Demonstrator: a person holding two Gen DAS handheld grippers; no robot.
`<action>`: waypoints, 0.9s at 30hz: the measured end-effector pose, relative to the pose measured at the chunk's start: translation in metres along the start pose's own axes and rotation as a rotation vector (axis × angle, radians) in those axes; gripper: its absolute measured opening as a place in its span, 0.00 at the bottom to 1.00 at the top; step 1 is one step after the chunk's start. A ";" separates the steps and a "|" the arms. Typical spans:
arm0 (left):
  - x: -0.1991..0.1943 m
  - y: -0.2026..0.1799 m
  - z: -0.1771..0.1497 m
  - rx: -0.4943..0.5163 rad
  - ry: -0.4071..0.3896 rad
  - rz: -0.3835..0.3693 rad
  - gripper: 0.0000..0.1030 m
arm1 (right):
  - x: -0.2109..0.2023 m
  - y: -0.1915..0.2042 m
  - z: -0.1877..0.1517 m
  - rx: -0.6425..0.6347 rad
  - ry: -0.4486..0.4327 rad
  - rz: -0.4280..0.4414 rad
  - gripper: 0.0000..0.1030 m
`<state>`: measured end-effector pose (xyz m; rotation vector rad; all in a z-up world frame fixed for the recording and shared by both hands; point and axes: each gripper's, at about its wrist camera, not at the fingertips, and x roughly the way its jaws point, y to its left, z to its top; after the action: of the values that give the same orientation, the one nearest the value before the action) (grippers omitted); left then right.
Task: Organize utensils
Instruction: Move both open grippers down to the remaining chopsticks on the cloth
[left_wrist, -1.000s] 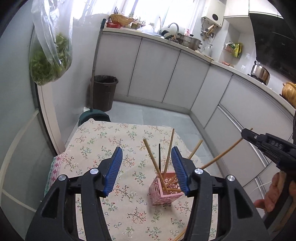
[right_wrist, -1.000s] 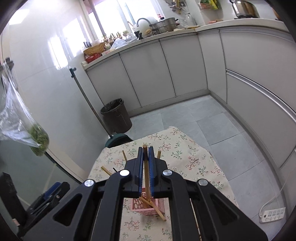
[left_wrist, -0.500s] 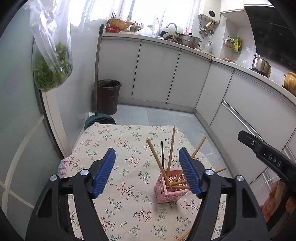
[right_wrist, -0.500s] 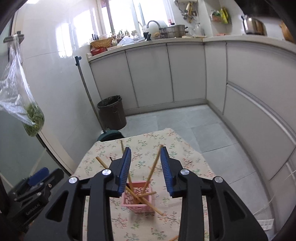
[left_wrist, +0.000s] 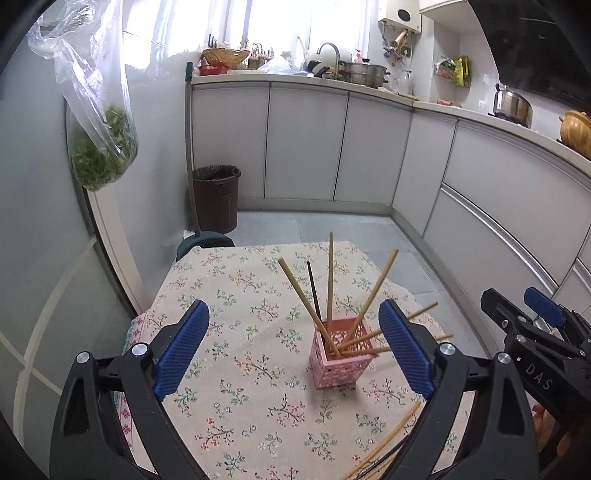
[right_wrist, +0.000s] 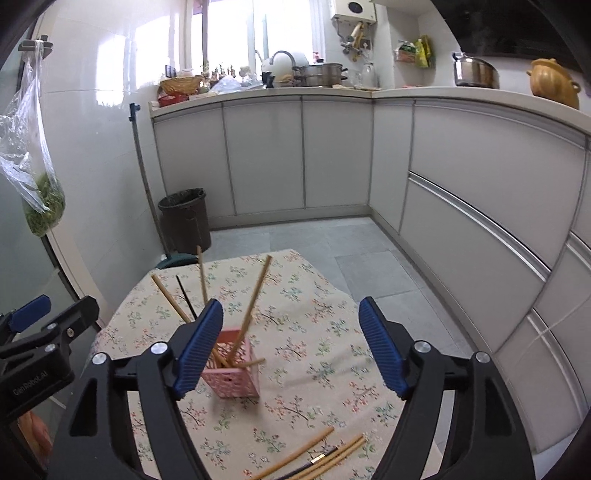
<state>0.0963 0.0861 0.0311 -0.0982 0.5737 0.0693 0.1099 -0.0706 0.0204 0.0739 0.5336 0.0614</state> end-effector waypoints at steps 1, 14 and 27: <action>-0.001 -0.002 -0.002 0.004 0.002 -0.001 0.89 | 0.000 -0.002 -0.003 0.004 0.004 -0.005 0.78; -0.002 -0.025 -0.030 0.075 0.049 -0.010 0.93 | -0.006 -0.039 -0.041 0.090 0.090 -0.053 0.94; 0.047 -0.057 -0.075 0.178 0.285 -0.064 0.93 | -0.014 -0.102 -0.090 0.233 0.256 -0.083 0.94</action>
<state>0.1005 0.0233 -0.0527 0.0483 0.8577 -0.0597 0.0557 -0.1684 -0.0589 0.2738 0.7977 -0.0734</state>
